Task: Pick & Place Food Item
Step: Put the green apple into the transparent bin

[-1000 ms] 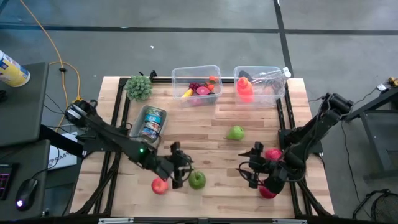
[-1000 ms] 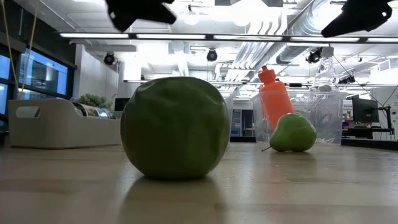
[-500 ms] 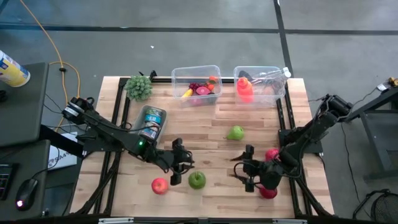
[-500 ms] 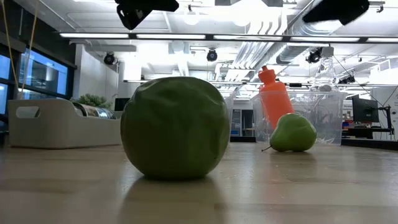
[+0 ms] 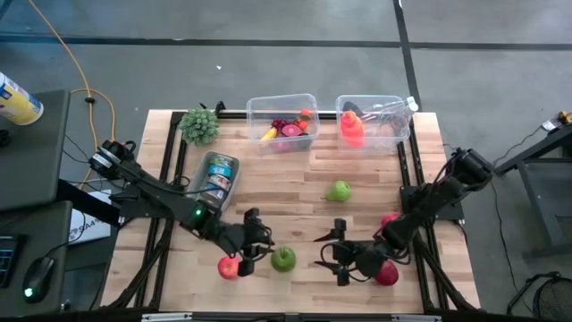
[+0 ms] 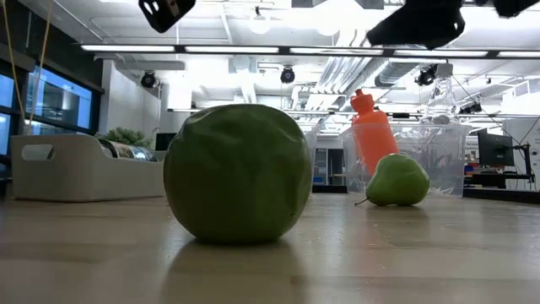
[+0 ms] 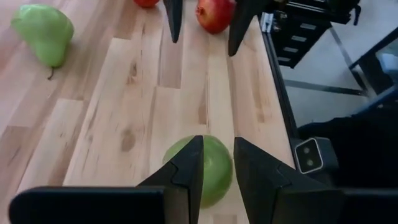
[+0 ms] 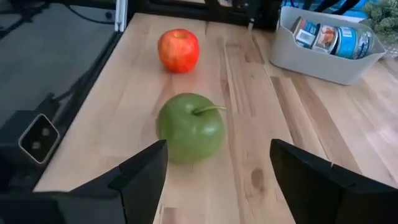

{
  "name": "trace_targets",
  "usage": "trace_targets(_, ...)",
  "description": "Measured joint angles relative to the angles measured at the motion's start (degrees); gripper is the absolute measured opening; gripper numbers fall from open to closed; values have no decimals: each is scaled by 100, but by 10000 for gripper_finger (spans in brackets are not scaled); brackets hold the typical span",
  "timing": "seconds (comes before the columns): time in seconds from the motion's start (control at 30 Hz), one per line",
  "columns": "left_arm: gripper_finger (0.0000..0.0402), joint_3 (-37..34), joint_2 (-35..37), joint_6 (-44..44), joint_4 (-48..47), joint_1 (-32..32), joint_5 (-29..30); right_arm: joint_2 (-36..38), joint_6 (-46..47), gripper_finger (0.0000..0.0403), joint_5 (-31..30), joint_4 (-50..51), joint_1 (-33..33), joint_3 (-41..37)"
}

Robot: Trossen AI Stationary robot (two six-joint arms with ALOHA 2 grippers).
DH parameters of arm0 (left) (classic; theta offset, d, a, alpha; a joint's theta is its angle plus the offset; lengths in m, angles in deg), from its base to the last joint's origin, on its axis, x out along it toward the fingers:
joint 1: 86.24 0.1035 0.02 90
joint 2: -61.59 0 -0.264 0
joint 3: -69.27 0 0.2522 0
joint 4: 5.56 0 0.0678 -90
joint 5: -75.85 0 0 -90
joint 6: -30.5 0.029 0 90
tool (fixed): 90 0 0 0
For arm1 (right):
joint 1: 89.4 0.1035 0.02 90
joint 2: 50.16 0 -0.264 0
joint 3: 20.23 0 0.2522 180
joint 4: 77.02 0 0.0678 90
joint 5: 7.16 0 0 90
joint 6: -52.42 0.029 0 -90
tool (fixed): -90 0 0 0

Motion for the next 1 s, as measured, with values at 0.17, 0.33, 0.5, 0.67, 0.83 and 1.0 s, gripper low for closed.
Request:
trace_targets(0.17,83,0,-2,81,7,-30,50,-8,-83,272,416,-67,-228,0)
trace_targets(0.33,83,0,-2,90,0,48,68,-8,-639,272,416,-342,-457,0)
trace_targets(0.5,83,0,-2,123,124,88,66,-8,-856,272,513,-738,-678,0)
trace_targets(0.67,83,7,-2,410,339,208,68,-5,-1420,272,580,-1877,-719,0)
trace_targets(0.83,83,7,-2,445,460,270,63,1,-1496,272,555,-2165,-710,9)
trace_targets(1.0,83,7,-2,604,451,377,61,1,-2002,272,506,-2104,-834,9)
